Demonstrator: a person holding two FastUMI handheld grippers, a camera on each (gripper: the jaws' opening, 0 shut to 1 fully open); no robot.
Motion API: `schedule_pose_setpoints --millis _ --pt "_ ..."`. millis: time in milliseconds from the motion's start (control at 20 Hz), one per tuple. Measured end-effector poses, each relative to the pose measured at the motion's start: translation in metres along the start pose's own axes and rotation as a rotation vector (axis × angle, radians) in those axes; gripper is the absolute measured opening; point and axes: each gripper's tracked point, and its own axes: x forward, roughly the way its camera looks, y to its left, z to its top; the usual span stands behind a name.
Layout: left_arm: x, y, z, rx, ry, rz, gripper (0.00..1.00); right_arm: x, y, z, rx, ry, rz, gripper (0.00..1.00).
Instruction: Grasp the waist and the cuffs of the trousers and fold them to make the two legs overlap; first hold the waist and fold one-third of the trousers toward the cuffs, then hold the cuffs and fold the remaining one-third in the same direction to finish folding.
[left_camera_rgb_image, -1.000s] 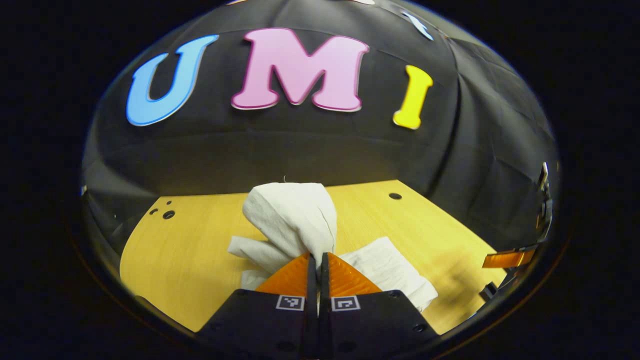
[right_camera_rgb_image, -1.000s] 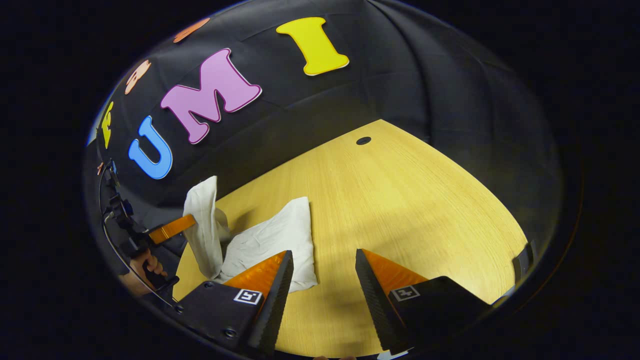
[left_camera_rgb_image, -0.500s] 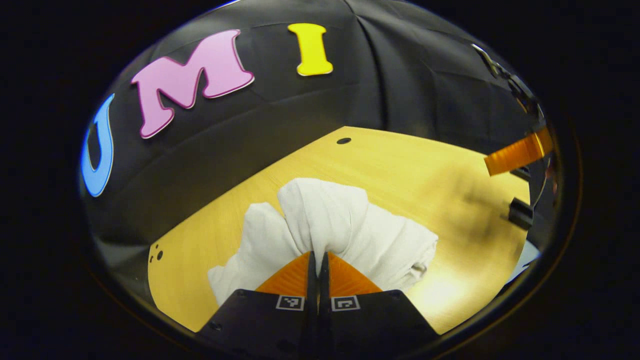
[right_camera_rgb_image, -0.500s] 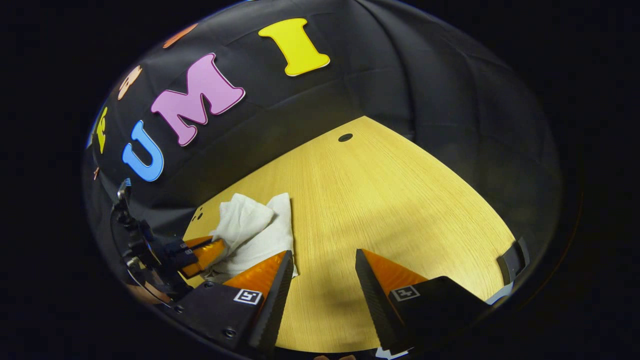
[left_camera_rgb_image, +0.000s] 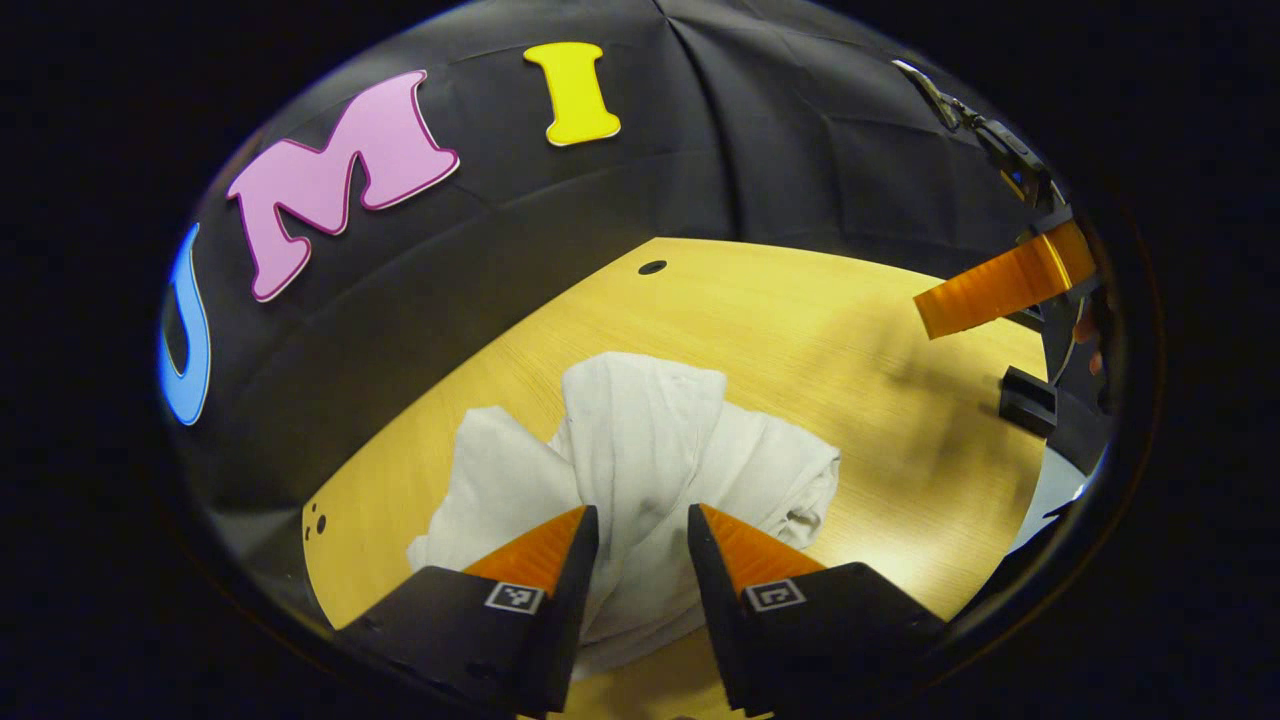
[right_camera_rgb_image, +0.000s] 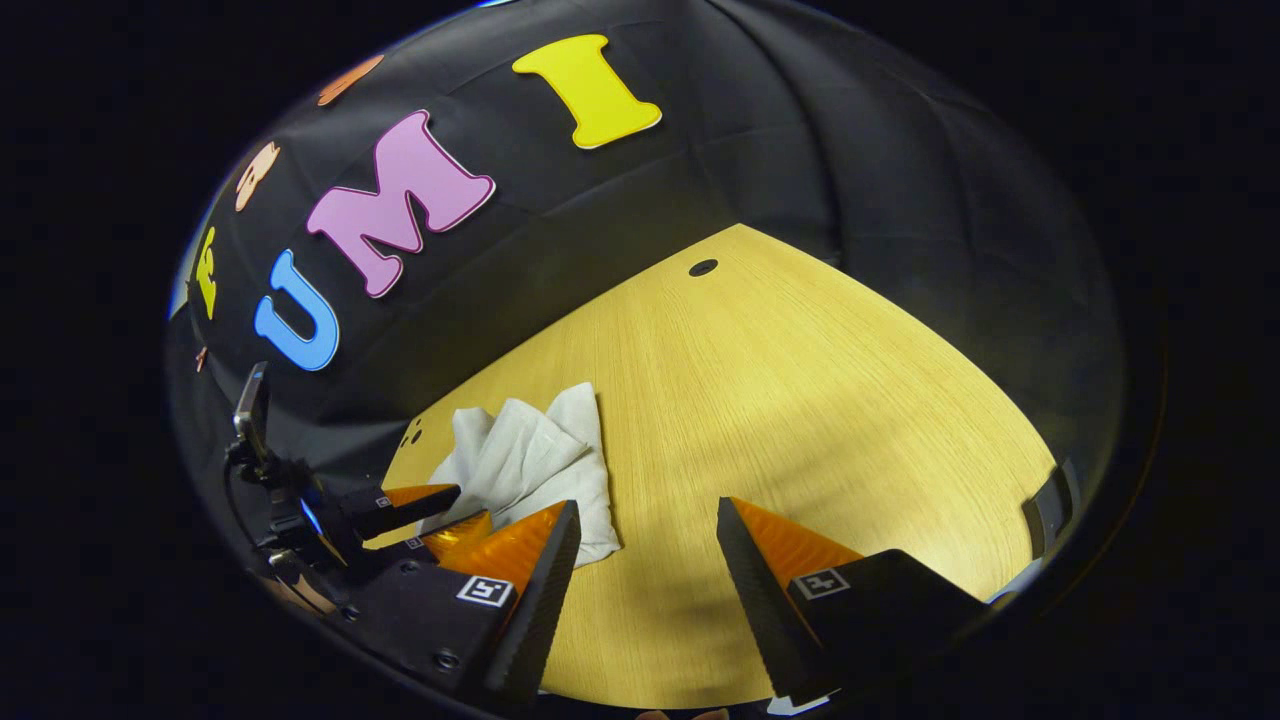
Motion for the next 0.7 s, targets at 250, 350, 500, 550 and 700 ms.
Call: schedule_pose_setpoints --millis 250,350,500,550,700 --pt "-0.034 0.01 0.013 -0.05 -0.058 -0.01 0.74 0.001 0.035 0.002 -0.046 -0.027 0.046 0.86" --pt "-0.057 0.026 0.011 -0.106 -0.079 0.013 0.75 -0.002 0.057 0.003 -0.062 -0.039 0.061 0.89" --pt "-0.087 0.048 0.002 -0.167 -0.099 0.042 0.75 -0.01 0.089 0.004 -0.102 -0.053 0.076 0.89" --pt "-0.096 0.056 -0.001 -0.194 -0.102 0.049 0.75 -0.012 0.099 0.004 -0.121 -0.057 0.077 0.89" --pt "-0.124 0.08 -0.011 -0.296 -0.117 0.059 0.75 -0.021 0.135 0.006 -0.16 -0.077 0.091 0.89"
